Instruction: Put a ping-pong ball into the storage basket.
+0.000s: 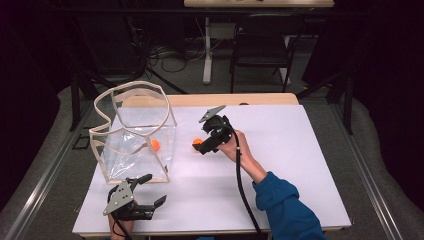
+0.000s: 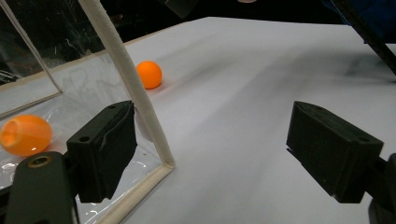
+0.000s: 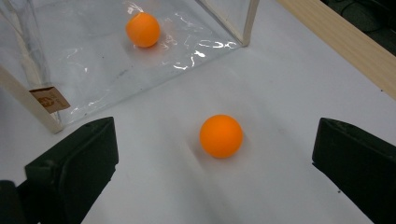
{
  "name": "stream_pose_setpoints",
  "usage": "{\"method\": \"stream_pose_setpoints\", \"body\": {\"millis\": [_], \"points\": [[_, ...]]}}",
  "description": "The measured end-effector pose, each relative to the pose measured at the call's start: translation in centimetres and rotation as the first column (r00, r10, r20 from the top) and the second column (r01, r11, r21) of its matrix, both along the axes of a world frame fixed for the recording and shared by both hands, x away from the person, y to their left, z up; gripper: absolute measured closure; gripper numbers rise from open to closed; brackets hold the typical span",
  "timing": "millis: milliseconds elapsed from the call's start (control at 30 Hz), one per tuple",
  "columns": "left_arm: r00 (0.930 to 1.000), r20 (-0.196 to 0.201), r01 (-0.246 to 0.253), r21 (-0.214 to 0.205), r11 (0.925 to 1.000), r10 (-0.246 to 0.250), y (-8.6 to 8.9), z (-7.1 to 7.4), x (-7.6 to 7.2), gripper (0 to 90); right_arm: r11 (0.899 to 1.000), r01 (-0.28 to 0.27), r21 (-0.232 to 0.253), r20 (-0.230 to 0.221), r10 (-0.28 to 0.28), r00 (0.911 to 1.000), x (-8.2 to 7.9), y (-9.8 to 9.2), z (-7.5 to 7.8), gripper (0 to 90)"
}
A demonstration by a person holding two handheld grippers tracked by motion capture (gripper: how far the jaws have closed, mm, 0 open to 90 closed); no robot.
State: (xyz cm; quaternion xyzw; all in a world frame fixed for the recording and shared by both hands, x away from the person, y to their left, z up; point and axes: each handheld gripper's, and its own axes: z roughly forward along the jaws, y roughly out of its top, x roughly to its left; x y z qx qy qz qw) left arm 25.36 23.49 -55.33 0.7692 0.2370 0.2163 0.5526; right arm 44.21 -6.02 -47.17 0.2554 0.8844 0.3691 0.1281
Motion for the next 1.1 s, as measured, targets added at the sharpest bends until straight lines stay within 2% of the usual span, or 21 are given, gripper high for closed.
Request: {"method": "stream_pose_setpoints", "body": {"millis": [267,633,800,1100], "points": [[1.0,-0.003,-0.003,0.001,1.0,0.003,0.0,0.0,-0.1,15.9,1.0,0.013,0.02,-0.024,-0.013,0.9996,0.8,0.4,-0.5,0.0],[1.0,-0.004,-0.002,0.002,1.0,0.002,0.1,0.0,-0.3,15.8,1.0,0.019,0.006,-0.066,-0.018,0.9977,2.0,1.0,-1.9,0.0],[1.0,-0.001,-0.009,0.003,1.0,0.009,0.1,0.0,-0.4,15.9,1.0,0.018,-0.02,-0.07,-0.019,0.9974,2.3,1.2,-2.5,0.0],[0.9999,0.0,-0.016,0.005,0.9999,0.016,0.3,0.0,-0.5,15.8,0.997,0.018,-0.077,-0.042,-0.022,0.9989,2.6,2.2,-3.2,0.4]]}}
